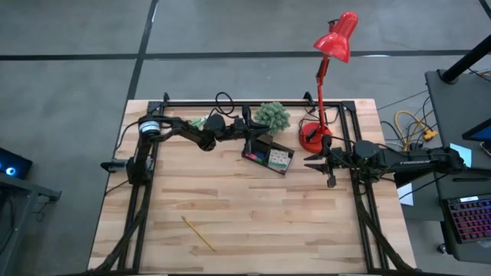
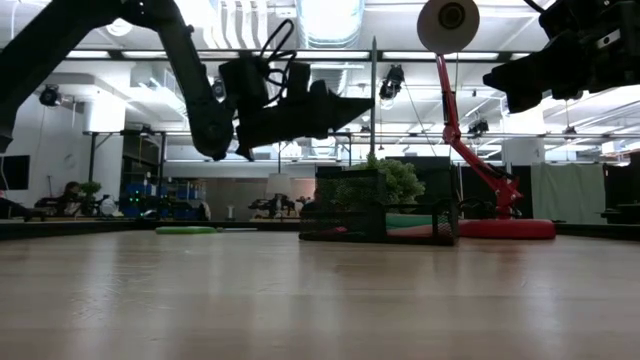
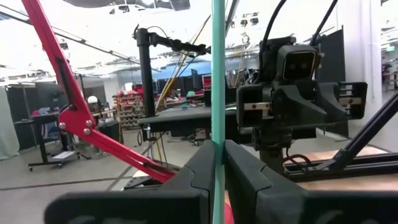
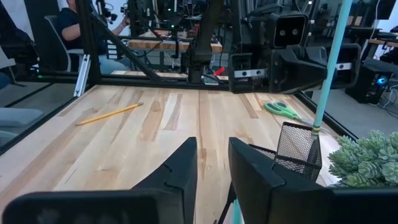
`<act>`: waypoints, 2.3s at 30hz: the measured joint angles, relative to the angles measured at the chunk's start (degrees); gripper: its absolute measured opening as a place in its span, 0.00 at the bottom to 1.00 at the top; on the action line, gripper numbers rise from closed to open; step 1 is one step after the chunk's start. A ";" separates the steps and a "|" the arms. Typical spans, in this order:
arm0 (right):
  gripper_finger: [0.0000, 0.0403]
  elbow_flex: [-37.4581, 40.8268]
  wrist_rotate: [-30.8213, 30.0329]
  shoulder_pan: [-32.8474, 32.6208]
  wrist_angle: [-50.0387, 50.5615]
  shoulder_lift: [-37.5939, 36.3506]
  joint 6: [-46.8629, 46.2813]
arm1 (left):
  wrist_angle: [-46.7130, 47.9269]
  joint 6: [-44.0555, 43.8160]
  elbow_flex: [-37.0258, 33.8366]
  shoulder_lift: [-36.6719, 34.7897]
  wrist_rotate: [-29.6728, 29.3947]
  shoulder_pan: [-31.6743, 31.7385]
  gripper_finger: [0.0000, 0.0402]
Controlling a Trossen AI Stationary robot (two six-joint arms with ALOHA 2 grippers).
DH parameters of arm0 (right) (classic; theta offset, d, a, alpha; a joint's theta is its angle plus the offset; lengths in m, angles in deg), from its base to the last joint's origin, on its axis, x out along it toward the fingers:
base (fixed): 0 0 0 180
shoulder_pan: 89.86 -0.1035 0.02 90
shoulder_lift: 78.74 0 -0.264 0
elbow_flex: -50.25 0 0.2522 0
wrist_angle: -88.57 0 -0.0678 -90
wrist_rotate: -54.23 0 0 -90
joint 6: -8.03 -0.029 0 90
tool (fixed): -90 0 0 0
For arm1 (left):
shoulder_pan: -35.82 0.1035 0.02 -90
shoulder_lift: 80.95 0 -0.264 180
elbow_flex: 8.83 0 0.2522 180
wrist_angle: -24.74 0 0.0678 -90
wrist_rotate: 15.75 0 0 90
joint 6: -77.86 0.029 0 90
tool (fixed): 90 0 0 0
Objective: Pick and place office supplies into organizer
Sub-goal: Put the light blue pencil into the black desk organizer
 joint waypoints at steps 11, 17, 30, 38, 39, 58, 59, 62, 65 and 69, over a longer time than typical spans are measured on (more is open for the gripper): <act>0.18 0.00 0.01 0.00 -0.02 0.00 0.02 | 2.02 1.64 -1.09 0.27 -0.13 0.00 0.02; 0.17 0.00 0.00 0.00 -0.01 0.01 0.04 | 1.99 1.74 -2.84 0.27 -0.28 0.01 0.02; 0.21 0.00 0.00 0.00 -0.02 0.01 0.04 | 5.01 3.48 -4.24 0.27 -1.53 0.28 0.02; 0.18 0.00 0.01 0.00 -0.02 0.02 0.04 | 7.41 3.54 -4.96 0.27 -1.53 1.33 0.02; 0.18 0.00 -0.01 0.00 -0.02 0.00 0.04 | 7.82 3.54 -5.00 0.27 -1.52 1.48 0.02; 0.21 0.00 0.00 0.00 -0.02 0.02 0.02 | 8.77 3.51 -7.49 0.25 -1.42 2.64 0.02; 0.21 0.00 0.01 0.00 -0.02 0.02 0.00 | 8.67 3.49 -7.63 0.25 -1.39 2.64 0.02; 0.21 0.00 0.00 0.00 -0.02 0.01 0.03 | 8.65 3.45 -7.67 0.22 -1.35 2.64 0.02; 0.20 0.00 0.01 0.00 -0.02 0.01 0.04 | 8.99 3.33 -7.70 -0.04 -1.37 2.64 0.02; 0.18 0.00 0.01 0.00 -0.02 0.01 0.02 | 9.09 2.95 -7.73 -0.19 -1.46 2.64 0.02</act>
